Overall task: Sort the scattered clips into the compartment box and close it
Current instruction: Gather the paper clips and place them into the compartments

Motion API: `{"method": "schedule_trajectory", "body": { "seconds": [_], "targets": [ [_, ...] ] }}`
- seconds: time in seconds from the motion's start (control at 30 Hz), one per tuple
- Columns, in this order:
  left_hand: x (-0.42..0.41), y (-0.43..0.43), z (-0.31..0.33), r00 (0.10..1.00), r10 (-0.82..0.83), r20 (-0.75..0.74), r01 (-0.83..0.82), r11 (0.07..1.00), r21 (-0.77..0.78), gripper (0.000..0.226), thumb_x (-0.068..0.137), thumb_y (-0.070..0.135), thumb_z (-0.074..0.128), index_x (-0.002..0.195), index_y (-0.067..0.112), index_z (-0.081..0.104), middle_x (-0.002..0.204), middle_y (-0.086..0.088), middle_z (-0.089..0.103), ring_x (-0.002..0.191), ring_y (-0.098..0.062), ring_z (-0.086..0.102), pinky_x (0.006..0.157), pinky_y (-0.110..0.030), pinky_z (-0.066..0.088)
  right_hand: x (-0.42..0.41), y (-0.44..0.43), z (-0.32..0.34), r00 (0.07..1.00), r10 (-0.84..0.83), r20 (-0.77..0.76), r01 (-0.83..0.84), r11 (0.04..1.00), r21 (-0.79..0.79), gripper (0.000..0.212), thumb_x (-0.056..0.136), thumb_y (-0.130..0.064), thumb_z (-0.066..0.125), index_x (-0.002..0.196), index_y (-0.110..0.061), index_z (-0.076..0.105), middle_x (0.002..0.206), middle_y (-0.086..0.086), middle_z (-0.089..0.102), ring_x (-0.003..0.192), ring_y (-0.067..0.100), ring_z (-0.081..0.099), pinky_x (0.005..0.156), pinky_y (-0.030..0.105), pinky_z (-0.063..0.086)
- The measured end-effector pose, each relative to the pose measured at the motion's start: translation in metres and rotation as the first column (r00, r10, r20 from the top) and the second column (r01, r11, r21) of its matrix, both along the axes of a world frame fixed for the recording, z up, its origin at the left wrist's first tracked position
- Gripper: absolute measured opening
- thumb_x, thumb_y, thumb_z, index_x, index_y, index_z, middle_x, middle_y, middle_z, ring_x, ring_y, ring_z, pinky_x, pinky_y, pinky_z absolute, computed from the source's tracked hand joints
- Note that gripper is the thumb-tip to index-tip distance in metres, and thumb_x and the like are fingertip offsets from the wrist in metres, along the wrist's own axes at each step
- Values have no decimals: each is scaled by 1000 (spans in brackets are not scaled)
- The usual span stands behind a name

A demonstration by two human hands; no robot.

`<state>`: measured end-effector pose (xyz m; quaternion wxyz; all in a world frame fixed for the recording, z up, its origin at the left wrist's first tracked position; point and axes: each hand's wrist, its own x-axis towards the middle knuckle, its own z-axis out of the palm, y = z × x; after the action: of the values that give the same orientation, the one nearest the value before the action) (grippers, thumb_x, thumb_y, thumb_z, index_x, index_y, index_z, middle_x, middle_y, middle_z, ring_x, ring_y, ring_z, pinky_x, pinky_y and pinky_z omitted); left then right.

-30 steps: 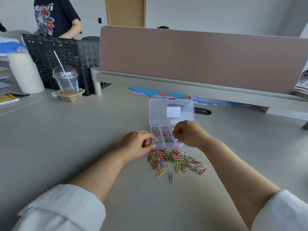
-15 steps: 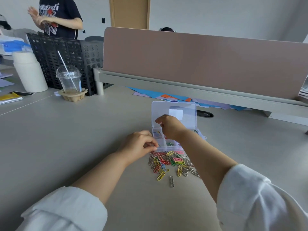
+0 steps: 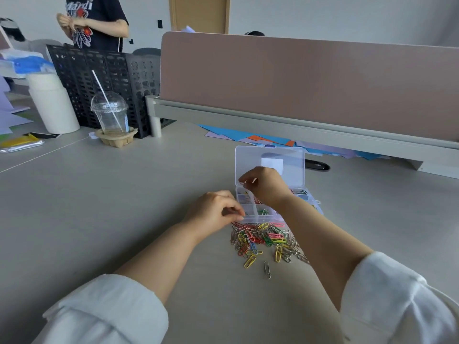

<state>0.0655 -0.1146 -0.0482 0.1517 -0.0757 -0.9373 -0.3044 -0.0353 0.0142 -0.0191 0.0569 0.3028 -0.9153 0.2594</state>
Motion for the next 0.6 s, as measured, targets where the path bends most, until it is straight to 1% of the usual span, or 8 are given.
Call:
{"method": "schedule_trajectory", "body": {
  "seconds": [0.07, 0.17, 0.23, 0.33, 0.4, 0.5, 0.53, 0.6],
  "targets": [
    [1, 0, 0, 1000, -12, 10, 12, 999, 31, 8, 76, 18, 74, 84, 18, 75, 79, 10, 59, 68, -2, 57, 68, -14, 44, 1, 3, 0, 999, 6, 33, -6, 1000, 12, 25, 88, -6, 55, 110, -10, 67, 111, 11, 69, 95, 26, 64, 83, 25, 47],
    [2, 0, -1, 1000, -16, 2, 16, 1000, 5, 9, 76, 18, 73, 84, 17, 74, 77, 13, 57, 65, 2, 55, 64, -9, 41, 5, 9, 1, 999, -22, 23, 24, 998, -62, 27, 91, -3, 48, 110, -9, 66, 115, 11, 68, 95, 27, 65, 84, 28, 50],
    [2, 0, -3, 1000, -14, 2, 14, 1000, -10, 8, 77, 17, 72, 85, 16, 73, 79, 9, 60, 68, -5, 58, 65, -14, 43, 10, 17, 6, 1000, -11, -9, 10, 996, -93, 25, 91, -3, 48, 106, -8, 67, 109, 11, 70, 92, 26, 65, 84, 28, 49],
    [4, -3, -5, 1000, -8, -6, 7, 1000, -23, 8, 77, 17, 71, 85, 17, 71, 79, 5, 64, 68, -11, 60, 68, -24, 49, 20, 42, 12, 999, 31, -27, -32, 998, -62, 17, 87, -7, 54, 89, -9, 70, 88, 8, 73, 72, 16, 60, 72, 18, 45],
    [7, -2, -2, 1000, -23, 20, 24, 999, -46, 13, 78, 23, 70, 89, 21, 64, 75, 10, 62, 64, -11, 58, 69, -28, 50, 32, 69, 12, 999, 45, 13, -45, 999, -6, 18, 85, -18, 62, 66, -18, 62, 61, -5, 61, 53, 1, 50, 54, 6, 36],
    [15, 0, 8, 979, 2, 203, 30, 988, -154, 45, 68, 51, 70, 88, 24, 39, 79, 8, 58, 64, -11, 50, 69, -34, 46, 50, 116, 6, 996, 25, 80, -31, 996, 80, 36, 76, -52, 61, 60, -22, 52, 54, -8, 46, 50, 5, 45, 52, 11, 34],
    [19, 1, 13, 962, 20, 274, 38, 979, -202, 59, 57, 63, 68, 88, 25, 36, 82, 7, 55, 69, -12, 49, 71, -34, 45, 56, 129, 4, 994, 13, 107, -27, 991, 134, 40, 70, -61, 59, 65, -22, 54, 60, -7, 49, 56, 6, 46, 56, 15, 37],
    [26, 5, 20, 925, 36, 379, 81, 954, -288, 82, 33, 78, 58, 93, 24, 39, 89, 7, 49, 81, -14, 50, 77, -32, 44, 64, 148, 1, 982, -14, 187, -37, 964, 264, 45, 63, -61, 68, 86, -23, 60, 77, -5, 53, 70, 15, 52, 67, 25, 44]
  ]
}}
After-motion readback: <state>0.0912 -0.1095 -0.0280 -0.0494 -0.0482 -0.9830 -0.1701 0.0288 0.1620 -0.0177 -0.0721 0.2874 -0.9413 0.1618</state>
